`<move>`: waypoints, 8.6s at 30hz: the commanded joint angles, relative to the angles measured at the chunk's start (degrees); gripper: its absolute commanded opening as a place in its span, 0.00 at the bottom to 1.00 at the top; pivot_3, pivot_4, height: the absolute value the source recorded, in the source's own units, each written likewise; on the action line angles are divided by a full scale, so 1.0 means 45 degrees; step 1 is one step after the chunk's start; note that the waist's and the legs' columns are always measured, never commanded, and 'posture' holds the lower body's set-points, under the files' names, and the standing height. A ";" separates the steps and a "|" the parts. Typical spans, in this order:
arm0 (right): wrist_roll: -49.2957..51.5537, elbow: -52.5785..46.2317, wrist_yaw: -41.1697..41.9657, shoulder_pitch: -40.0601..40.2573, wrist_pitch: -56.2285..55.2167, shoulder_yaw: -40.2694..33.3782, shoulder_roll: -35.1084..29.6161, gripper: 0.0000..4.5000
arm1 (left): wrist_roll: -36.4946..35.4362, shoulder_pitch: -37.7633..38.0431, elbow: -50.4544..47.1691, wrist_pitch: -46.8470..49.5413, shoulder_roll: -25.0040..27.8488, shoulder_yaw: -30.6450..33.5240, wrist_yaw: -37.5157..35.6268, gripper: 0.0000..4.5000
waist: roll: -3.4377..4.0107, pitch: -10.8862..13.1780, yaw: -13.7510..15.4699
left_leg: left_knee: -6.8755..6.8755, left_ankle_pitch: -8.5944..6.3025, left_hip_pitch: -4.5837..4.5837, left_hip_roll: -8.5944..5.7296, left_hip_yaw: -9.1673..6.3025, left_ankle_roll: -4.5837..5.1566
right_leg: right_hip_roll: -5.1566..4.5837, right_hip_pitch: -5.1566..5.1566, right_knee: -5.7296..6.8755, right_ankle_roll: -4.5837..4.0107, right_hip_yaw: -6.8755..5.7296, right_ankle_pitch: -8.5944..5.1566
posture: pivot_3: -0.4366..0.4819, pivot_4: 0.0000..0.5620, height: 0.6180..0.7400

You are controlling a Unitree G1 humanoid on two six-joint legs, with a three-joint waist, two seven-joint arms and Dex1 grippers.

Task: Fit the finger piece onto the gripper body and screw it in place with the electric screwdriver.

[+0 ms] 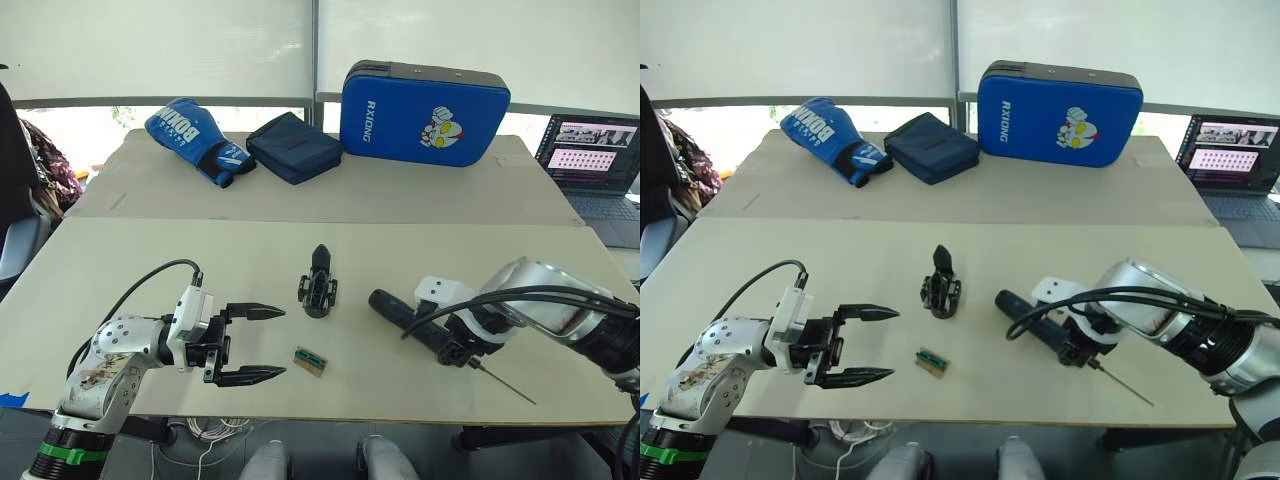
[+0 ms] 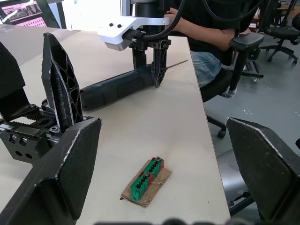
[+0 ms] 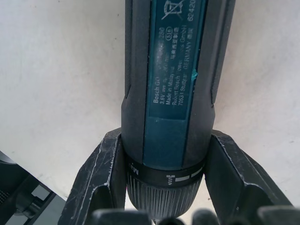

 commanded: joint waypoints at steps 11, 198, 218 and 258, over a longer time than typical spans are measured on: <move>0.3322 -0.1403 0.2847 0.3987 -0.3493 -0.9199 -0.1917 0.43 | -0.0096 -0.0121 0.0228 -0.0277 0.0320 0.0669 -0.0212 1.00 | 0.0053 0.0036 0.0022 | 0.0002 -0.0001 -0.0022 0.0001 -0.0002 0.0002 | 0.0005 -0.0015 0.0001 0.0002 -0.0004 0.0001 | 0.48 0.27 1.00; 0.0859 -0.0704 0.2588 0.7686 -1.6727 -0.7625 0.8570 0.43 | 0.4249 -0.1887 0.7540 -0.5648 -0.2598 -0.3048 -0.0331 1.00 | 0.0064 0.0018 -0.0084 | 0.0002 -0.0005 0.0107 0.0011 -0.0017 0.0009 | 0.0037 0.0058 0.0061 -0.0014 0.0016 0.0023 | 0.48 0.27 1.00; 0.0640 -0.0610 0.2585 0.7825 -1.6681 -0.7456 0.8581 0.43 | 0.4246 -0.1844 0.7187 -0.5360 -0.2551 -0.3058 -0.0205 1.00 | 0.0064 0.0018 -0.0083 | 0.0000 -0.0005 0.0107 0.0011 -0.0017 0.0009 | 0.0037 0.0058 0.0058 -0.0014 0.0015 0.0022 | 0.48 0.27 1.00; 0.3508 -0.2562 0.1438 0.6744 -1.4923 -1.0075 0.7310 0.43 | 0.0288 -0.1244 0.3837 -0.2517 -0.1231 -0.0039 -0.0413 1.00 | 0.0051 0.0031 -0.0044 | 0.0000 -0.0005 0.0045 0.0010 -0.0028 0.0009 | 0.0026 0.0022 0.0032 -0.0014 0.0007 0.0023 | 0.48 0.27 1.00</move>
